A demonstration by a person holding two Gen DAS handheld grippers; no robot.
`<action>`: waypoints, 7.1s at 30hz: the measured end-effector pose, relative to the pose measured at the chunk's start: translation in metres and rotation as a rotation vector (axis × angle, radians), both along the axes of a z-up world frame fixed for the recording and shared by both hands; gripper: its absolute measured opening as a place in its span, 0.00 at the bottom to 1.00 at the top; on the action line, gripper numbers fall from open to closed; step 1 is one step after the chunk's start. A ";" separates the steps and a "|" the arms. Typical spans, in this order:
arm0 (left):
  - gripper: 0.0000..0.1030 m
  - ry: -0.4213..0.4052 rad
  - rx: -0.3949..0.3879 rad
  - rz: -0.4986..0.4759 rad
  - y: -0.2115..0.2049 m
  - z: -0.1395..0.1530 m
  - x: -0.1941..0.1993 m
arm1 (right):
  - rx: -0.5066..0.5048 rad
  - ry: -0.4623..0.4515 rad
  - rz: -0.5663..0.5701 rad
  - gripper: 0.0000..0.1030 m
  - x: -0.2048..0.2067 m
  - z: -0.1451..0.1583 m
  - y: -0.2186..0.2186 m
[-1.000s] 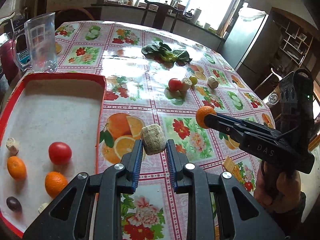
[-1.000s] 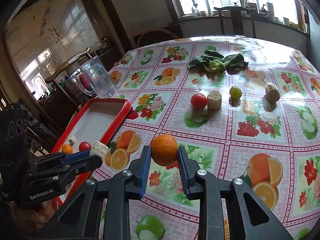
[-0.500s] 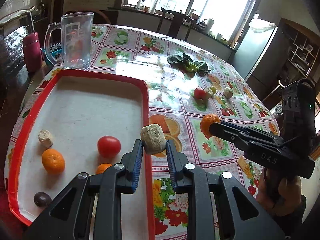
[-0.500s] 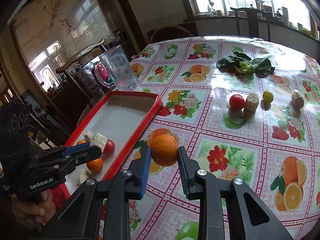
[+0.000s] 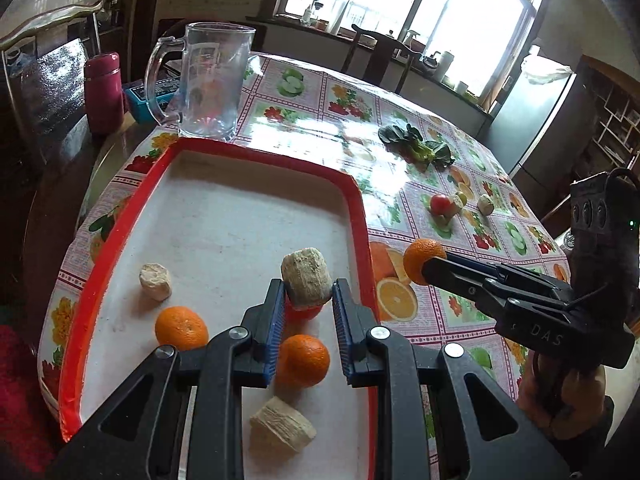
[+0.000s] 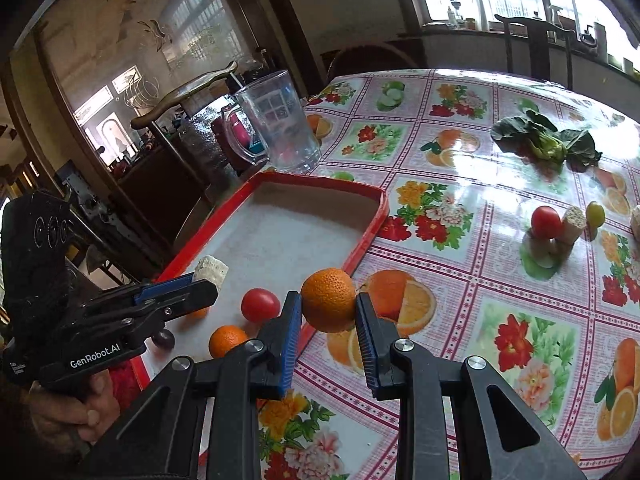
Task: Organize fruits
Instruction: 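Carry the bread roll and orange over the red tray and open both grippers, then move both grippers back to the items on the tablecloth, then grasp the red tomato with the left gripper while the right grasps a white bread roll, then carry the tomato and bread roll into the red tray and release both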
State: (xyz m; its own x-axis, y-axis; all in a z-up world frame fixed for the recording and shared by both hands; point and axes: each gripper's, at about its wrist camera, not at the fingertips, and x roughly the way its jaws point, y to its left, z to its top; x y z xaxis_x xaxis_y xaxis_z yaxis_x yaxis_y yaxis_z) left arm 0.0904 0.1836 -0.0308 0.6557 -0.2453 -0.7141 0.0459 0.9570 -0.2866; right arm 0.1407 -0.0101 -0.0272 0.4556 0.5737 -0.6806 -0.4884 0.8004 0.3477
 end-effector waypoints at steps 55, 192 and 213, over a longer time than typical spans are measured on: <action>0.41 0.039 0.081 0.037 0.025 0.001 0.027 | -0.041 0.014 0.037 0.33 0.014 -0.005 0.008; 0.30 -0.018 0.072 -0.043 -0.005 -0.006 -0.073 | 0.090 0.020 -0.084 0.38 -0.055 0.016 -0.041; 0.30 0.001 0.066 0.071 0.060 -0.015 -0.106 | 0.035 0.037 0.083 0.38 -0.083 0.004 0.040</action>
State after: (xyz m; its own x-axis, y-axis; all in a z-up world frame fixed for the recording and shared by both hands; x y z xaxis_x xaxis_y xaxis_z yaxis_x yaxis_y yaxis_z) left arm -0.0154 0.2434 -0.0457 0.6689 -0.1511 -0.7278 -0.0226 0.9745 -0.2231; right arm 0.0577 0.0296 -0.0228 0.3801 0.6320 -0.6754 -0.5388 0.7448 0.3937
